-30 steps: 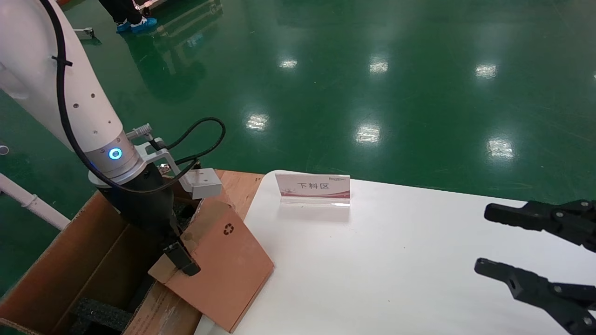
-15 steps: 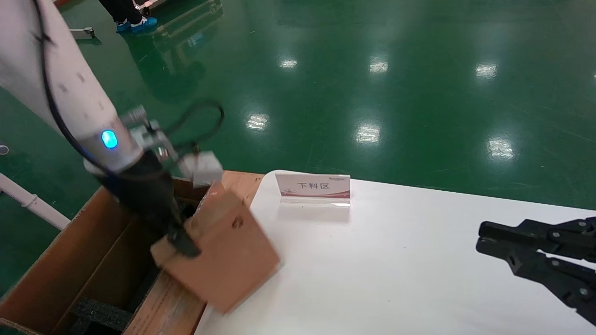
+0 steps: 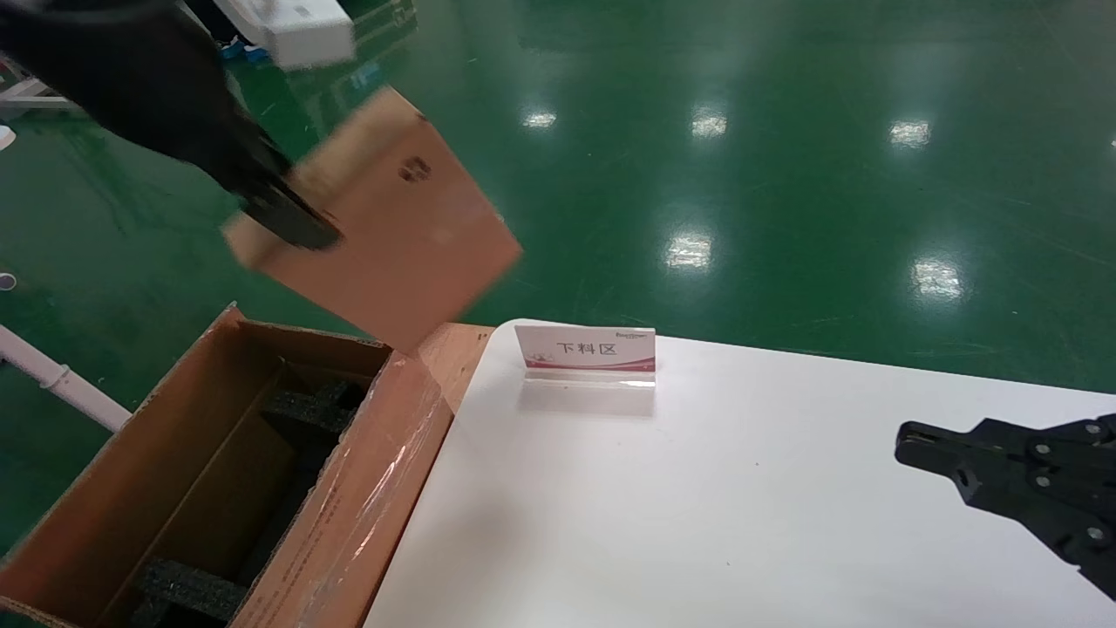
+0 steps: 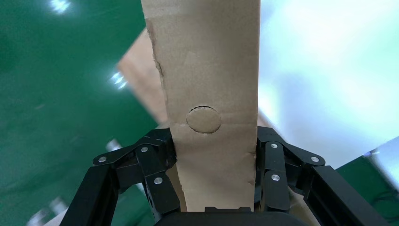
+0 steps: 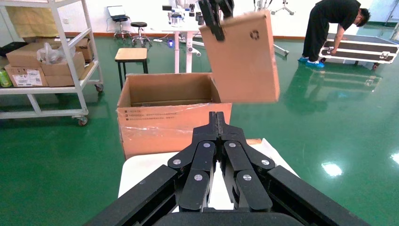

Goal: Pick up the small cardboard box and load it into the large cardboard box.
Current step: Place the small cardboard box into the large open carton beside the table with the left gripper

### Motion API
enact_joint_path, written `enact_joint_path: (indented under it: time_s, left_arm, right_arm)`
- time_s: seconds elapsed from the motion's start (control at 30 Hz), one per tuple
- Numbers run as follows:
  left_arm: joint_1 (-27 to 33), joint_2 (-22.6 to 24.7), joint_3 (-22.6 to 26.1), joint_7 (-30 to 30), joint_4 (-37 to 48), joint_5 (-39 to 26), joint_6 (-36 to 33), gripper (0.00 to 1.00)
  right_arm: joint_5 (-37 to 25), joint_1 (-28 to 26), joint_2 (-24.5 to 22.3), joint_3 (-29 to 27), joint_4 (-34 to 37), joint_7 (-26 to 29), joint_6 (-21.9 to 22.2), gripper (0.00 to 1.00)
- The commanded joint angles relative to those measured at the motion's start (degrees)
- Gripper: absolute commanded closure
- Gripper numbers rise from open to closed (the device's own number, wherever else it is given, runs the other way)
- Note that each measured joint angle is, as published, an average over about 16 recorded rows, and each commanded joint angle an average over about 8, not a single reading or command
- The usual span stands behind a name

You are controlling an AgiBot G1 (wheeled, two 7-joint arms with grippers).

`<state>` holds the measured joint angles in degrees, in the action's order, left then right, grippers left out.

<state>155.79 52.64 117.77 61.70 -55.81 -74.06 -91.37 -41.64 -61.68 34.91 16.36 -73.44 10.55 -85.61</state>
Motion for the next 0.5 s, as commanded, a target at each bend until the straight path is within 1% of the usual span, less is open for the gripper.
enact_joint_path:
  time_s: [0.03,0.23,0.37,0.4,0.5]
  left_arm:
    - [2.86,1.26,2.17,-0.44,0.39,-0.8,-0.35,1.0]
    - [7.21,2.94,16.41,-0.62,1.03,0.28,-0.42,1.0]
    - [8.29,2.55,25.45,-0.26,1.3,3.1,-0.21,1.0]
    - [8.41,2.31,27.33,-0.18,1.35,4.0,-0.13,1.0]
    - [8.6,1.45,32.28,-0.04,1.57,6.58,0.2,1.0]
  right_arm:
    - [0.01,0.0,0.0,0.01,0.0,0.0,0.0,1.0]
    - [0.02,-0.01,-0.01,0.03,0.0,-0.02,0.01,1.0]
    - [0.03,-0.01,-0.02,0.05,0.0,-0.02,0.02,1.0]
    - [0.04,-0.01,-0.02,0.05,0.0,-0.03,0.02,0.99]
    - [0.04,-0.01,-0.03,0.06,0.0,-0.03,0.03,0.62]
